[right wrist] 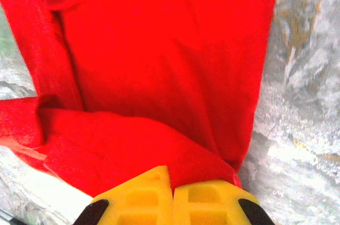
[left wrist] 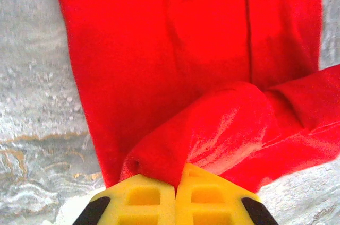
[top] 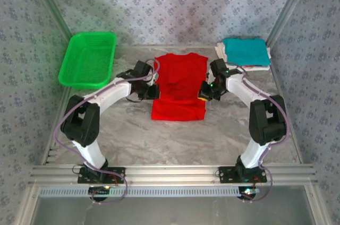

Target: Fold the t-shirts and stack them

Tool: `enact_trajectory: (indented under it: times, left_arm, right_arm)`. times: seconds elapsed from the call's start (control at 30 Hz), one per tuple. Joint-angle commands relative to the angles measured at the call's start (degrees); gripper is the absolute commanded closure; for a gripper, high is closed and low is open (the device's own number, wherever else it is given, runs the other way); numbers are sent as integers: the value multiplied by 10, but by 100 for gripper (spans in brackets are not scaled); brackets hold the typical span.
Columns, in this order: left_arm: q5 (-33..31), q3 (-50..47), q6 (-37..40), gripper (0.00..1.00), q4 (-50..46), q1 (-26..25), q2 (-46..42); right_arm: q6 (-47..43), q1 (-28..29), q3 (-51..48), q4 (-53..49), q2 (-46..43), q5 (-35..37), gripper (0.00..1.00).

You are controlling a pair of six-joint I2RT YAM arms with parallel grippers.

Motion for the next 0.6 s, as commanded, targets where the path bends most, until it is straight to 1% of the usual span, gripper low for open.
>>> enact_trajectory:
  times: [0.0, 0.2, 0.23, 0.27, 0.3, 0.33, 0.37, 0.4, 0.43, 0.5, 0.57]
  left_arm:
    - [11, 45, 26, 100, -12, 12, 11]
    - [16, 96, 43, 100, -13, 28, 71]
    - [9, 107, 46, 95, -13, 31, 84]
    - [0, 121, 50, 80, -17, 33, 97]
    - [-13, 143, 56, 65, -26, 37, 113]
    - [-26, 171, 62, 54, -41, 38, 130]
    - [-44, 197, 65, 45, -57, 39, 143]
    - [-65, 222, 65, 40, -71, 40, 153]
    - [-80, 236, 62, 38, -74, 40, 154]
    - [-84, 237, 50, 38, -55, 38, 139]
    - [-99, 213, 34, 39, -30, 30, 110]
  right_arm:
    - [-11, -7, 38, -1, 13, 3, 100]
    - [-16, -22, 86, 5, 72, 11, 100]
    - [-17, -24, 99, 6, 85, 12, 100]
    - [-18, -26, 110, 6, 97, 14, 97]
    - [-18, -29, 130, -2, 115, 18, 88]
    - [-17, -32, 151, -11, 129, 21, 81]
    - [-17, -34, 167, -14, 137, 20, 72]
    - [-19, -35, 185, -13, 141, 14, 66]
    - [-21, -35, 201, -11, 142, 7, 64]
    - [-23, -36, 223, -12, 130, -5, 61]
    - [-25, -36, 224, -12, 102, 2, 57]
